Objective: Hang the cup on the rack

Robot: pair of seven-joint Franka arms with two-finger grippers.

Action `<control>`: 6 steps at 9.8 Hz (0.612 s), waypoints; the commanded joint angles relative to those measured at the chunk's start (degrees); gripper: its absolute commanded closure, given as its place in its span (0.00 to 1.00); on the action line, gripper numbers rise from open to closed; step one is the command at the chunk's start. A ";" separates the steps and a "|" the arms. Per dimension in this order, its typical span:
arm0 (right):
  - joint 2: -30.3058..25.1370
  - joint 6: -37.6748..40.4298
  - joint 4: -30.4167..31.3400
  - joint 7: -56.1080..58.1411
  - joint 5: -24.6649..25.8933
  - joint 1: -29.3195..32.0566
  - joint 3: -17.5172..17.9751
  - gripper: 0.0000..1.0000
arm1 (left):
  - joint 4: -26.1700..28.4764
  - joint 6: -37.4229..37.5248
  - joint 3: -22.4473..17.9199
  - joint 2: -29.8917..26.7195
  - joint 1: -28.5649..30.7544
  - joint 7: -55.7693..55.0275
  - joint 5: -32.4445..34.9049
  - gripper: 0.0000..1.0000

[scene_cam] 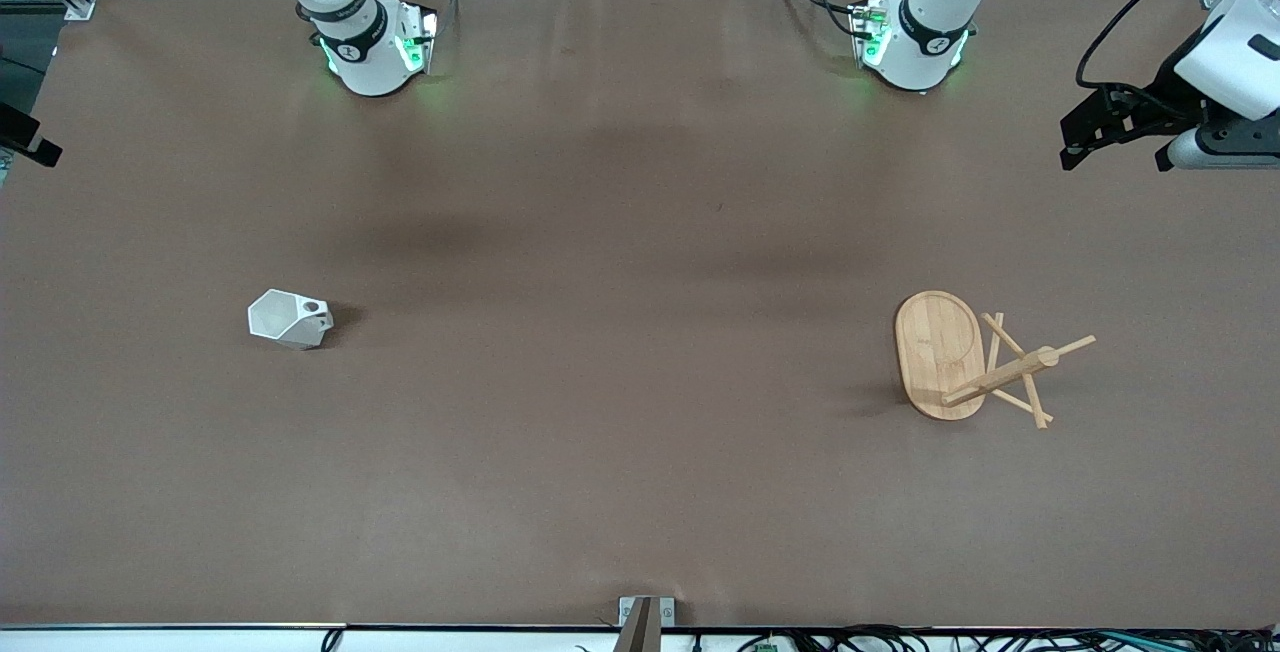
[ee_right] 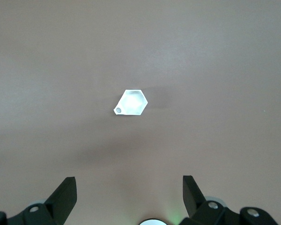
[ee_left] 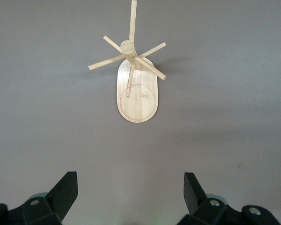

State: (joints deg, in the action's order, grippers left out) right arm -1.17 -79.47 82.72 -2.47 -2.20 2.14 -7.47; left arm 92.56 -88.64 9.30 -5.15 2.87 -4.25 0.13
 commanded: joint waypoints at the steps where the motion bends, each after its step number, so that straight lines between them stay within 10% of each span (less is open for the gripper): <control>1: 0.30 0.98 -1.07 0.18 0.53 -0.12 0.09 0.00 | -0.01 0.14 0.19 1.37 0.03 -0.32 -0.22 0.00; 6: 3.88 -0.15 0.24 0.44 0.35 -2.74 0.18 0.00 | -0.01 0.22 0.19 1.46 0.03 0.74 -0.04 0.00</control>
State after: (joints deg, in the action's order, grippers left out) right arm -0.21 -79.26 83.00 -2.39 -2.23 1.21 -7.31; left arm 92.32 -88.64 9.31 -4.94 2.87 -4.11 0.13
